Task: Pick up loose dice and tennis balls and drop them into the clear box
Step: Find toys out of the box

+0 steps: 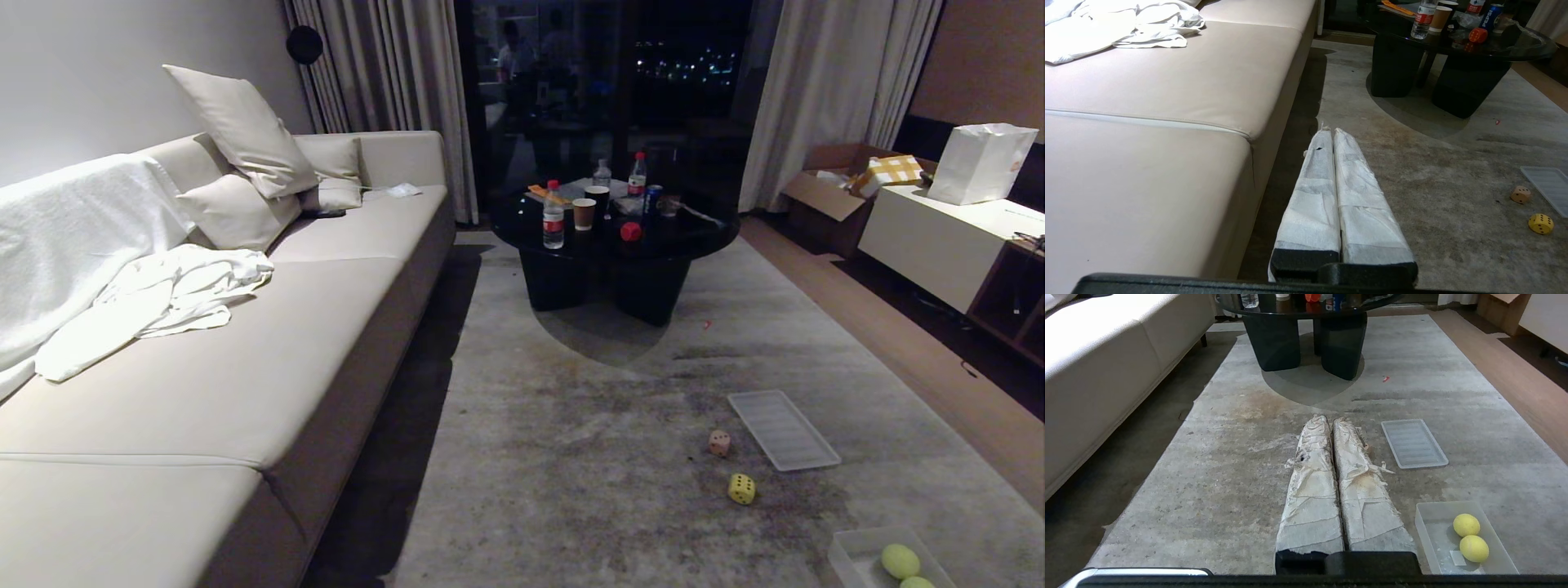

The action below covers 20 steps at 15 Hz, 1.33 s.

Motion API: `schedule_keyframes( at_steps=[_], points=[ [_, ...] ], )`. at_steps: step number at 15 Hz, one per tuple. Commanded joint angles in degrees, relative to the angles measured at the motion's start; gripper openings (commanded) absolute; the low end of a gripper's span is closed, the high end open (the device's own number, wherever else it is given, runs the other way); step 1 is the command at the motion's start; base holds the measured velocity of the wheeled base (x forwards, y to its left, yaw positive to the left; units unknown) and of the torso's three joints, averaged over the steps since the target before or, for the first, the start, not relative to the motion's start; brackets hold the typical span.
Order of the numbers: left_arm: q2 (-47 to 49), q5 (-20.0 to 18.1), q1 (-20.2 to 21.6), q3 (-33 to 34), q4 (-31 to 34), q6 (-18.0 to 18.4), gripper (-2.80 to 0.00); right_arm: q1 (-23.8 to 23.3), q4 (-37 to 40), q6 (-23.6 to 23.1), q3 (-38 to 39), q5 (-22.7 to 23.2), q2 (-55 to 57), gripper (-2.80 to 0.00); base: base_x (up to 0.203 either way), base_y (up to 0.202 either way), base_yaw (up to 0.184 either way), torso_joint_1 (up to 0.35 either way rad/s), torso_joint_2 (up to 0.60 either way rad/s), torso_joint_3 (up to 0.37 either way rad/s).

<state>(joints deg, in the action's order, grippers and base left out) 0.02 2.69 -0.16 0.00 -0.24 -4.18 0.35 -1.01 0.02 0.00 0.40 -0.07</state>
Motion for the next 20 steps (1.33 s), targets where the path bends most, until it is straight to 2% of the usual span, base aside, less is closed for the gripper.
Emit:
schedule_keyframes(
  at_steps=[1, 11, 13, 14, 16, 20],
  points=[
    [-0.02, 0.03, -0.02, 0.09, -0.02, -0.04, -2.80, 0.00, -0.04, 0.06, 0.53, 0.05, 0.07, -2.80, 0.000, 0.000, 0.000, 0.000, 0.00, 0.000],
    [-0.02, 0.03, -0.02, 0.09, -0.02, -0.04, -2.80, 0.00, -0.04, 0.06, 0.53, 0.04, 0.07, -2.80, 0.000, 0.000, 0.000, 0.000, 0.00, 0.000],
    [-0.02, -0.41, -0.02, 0.09, 0.06, 0.87, -2.80, -0.03, -0.04, 0.15, 0.53, 0.04, 0.07, -2.80, 0.000, 0.000, 0.000, 0.000, 0.00, 0.000],
    [-0.02, 0.03, -0.02, 0.09, -0.01, 0.05, -2.80, -0.01, -0.04, 0.15, 0.53, 0.04, 0.07, -2.80, 0.000, 0.000, 0.000, 0.000, 0.00, 0.000],
    [-0.02, -0.46, -0.02, 0.09, 0.15, 1.63, -2.80, 0.00, -0.04, 0.03, 0.53, 0.07, 0.07, -2.80, 0.000, 0.000, 0.000, 0.000, 0.00, 0.000],
    [-0.02, -0.58, -0.02, 0.09, 0.24, 2.49, -2.80, -0.09, -0.04, 0.15, 0.53, 0.04, 0.07, -2.80, 0.000, 0.000, 0.000, 0.000, 0.00, 0.000]
  ],
)
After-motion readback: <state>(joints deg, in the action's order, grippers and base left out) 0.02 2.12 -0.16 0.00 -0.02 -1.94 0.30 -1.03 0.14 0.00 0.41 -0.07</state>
